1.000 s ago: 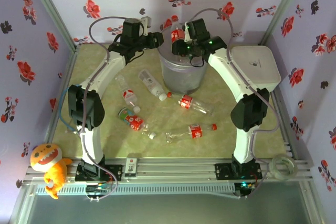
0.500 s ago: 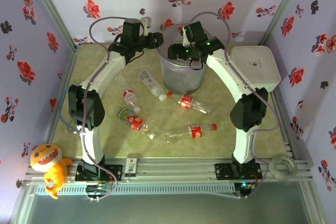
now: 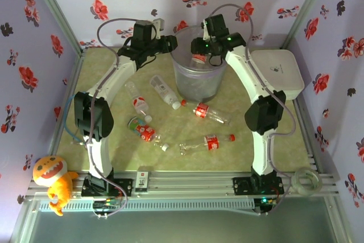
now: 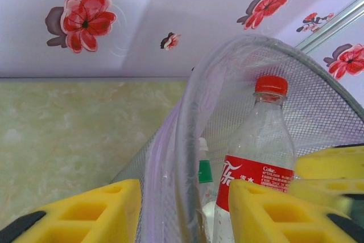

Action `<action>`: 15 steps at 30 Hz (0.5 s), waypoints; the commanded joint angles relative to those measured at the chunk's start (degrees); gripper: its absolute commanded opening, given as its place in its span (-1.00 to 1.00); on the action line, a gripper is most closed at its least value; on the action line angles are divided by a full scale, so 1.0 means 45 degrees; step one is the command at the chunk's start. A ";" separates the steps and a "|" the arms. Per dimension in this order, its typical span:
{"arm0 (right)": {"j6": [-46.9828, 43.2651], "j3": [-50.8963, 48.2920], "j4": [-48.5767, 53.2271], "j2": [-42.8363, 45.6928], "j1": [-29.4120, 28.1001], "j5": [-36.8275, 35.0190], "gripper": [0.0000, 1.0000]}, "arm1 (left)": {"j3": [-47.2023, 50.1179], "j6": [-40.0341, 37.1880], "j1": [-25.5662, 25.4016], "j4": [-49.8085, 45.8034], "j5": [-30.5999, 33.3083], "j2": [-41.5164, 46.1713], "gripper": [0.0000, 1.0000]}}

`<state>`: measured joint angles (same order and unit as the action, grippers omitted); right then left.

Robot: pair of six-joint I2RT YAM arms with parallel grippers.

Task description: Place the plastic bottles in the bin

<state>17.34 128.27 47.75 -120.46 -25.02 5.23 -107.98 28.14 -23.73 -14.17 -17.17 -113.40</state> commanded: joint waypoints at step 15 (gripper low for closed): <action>0.0200 -0.0030 0.0560 -0.0094 -0.0426 0.1847 -0.09 | -0.0759 -0.0324 -0.0221 -0.0337 -0.0147 -0.0289 -0.08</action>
<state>17.56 126.52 49.23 -124.95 -28.03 12.40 -109.38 27.94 -24.23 -15.44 -17.17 -113.43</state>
